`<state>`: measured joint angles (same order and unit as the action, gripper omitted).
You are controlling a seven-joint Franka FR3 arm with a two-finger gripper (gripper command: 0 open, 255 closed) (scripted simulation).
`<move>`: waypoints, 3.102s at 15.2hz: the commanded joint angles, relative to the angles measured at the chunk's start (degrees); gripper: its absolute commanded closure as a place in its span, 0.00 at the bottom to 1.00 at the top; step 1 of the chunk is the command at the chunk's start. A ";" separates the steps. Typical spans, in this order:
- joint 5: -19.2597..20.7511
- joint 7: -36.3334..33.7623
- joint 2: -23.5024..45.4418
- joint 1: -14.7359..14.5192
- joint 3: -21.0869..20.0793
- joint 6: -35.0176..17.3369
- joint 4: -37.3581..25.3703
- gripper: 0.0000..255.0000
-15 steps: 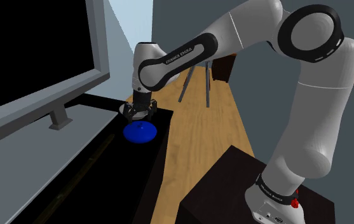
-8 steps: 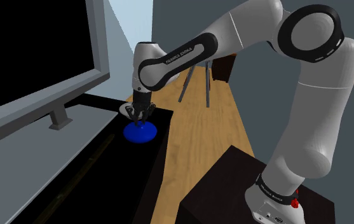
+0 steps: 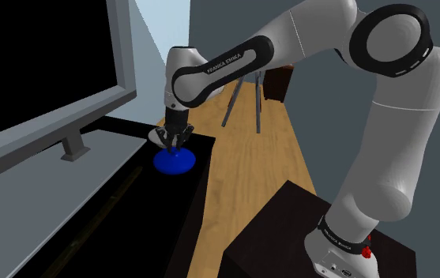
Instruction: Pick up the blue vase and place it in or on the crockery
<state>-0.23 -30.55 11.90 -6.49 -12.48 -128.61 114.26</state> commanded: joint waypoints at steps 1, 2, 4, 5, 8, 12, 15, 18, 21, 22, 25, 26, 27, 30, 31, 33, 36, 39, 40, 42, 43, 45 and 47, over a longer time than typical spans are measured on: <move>-0.18 0.06 -0.74 0.05 -0.05 1.40 -0.68 1.00; -0.26 0.10 -1.09 0.07 -0.07 2.10 -1.03 1.00; -0.42 0.16 -1.77 0.11 -0.10 3.50 -1.76 1.00; -0.50 0.19 -2.10 0.13 -0.12 4.20 -2.15 1.00; -0.70 0.25 -3.00 0.19 -0.15 6.33 -3.39 1.00; -0.93 0.31 -4.05 0.25 -0.18 9.19 -5.22 1.00; -1.07 0.34 -4.72 0.29 -0.20 11.35 -6.73 1.00; -1.18 0.34 -5.29 0.32 -0.21 13.54 -8.36 1.00; -0.69 1.70 -2.44 1.09 0.53 16.27 -13.83 1.00; -0.44 2.36 -0.85 1.45 0.88 17.35 -16.44 1.00; 0.26 4.26 4.32 2.41 1.83 20.96 -25.07 1.00; 0.48 4.87 6.21 2.70 2.12 22.31 -28.27 1.00; 0.70 5.46 8.20 2.96 2.40 23.76 -31.66 1.00; 1.39 7.19 15.04 3.57 3.17 28.84 -43.47 1.00; 1.63 7.75 17.75 3.70 3.41 30.91 -48.22 1.00; 2.17 8.86 24.35 3.72 3.90 36.06 -59.92 1.00; 2.05 8.93 23.33 3.98 3.89 33.05 -55.87 1.00; 1.98 9.00 22.71 4.18 3.89 30.32 -52.52 1.00; 1.96 9.02 22.56 4.24 3.89 29.45 -51.50 1.00; 1.93 9.06 22.33 4.34 3.89 27.76 -49.58 1.00; 1.93 9.07 22.25 4.39 3.90 26.94 -48.68 1.00; 1.92 9.11 22.16 4.47 3.91 25.35 -46.99 1.00; 1.91 9.14 22.15 4.53 3.92 23.80 -45.43 1.00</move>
<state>1.69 -21.47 33.98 -2.01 -8.57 -104.19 68.34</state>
